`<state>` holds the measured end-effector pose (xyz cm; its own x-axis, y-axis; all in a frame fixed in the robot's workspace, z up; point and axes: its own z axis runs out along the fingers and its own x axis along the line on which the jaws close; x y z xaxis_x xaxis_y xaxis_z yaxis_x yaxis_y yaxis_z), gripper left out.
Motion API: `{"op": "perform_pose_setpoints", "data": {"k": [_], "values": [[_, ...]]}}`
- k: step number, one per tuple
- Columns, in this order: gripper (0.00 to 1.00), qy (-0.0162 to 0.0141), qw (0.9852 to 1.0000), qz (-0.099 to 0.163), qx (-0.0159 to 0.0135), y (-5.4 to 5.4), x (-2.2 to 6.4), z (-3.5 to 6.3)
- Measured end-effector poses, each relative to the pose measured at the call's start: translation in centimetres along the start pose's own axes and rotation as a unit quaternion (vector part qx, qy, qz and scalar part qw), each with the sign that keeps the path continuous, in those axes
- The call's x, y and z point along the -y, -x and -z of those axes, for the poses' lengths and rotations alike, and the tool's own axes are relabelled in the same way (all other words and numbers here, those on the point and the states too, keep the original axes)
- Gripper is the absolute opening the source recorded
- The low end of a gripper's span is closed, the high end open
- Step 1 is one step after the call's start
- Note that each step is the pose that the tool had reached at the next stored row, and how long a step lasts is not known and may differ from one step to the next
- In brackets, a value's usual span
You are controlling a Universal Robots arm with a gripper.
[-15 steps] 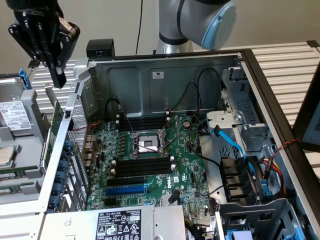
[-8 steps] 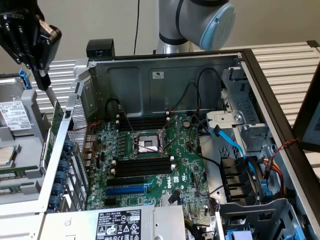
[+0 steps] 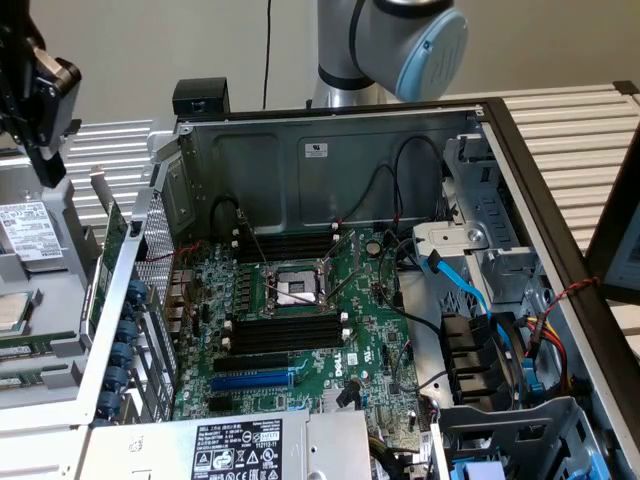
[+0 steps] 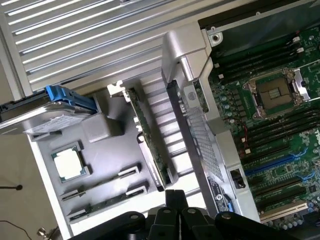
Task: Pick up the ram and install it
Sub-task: 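Reach for the ram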
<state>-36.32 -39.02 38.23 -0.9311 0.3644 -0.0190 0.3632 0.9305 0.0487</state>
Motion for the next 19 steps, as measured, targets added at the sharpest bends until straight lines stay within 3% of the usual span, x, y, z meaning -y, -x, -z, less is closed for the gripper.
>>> {"op": "perform_pose_setpoints", "data": {"k": [15,19], "values": [[0.11,0.0000,1.0000,0.000,0.0000,-6.3,2.46,0.01],[0.11,0.0001,1.0000,0.000,0.0001,-7.4,2.90,0.00]]}}
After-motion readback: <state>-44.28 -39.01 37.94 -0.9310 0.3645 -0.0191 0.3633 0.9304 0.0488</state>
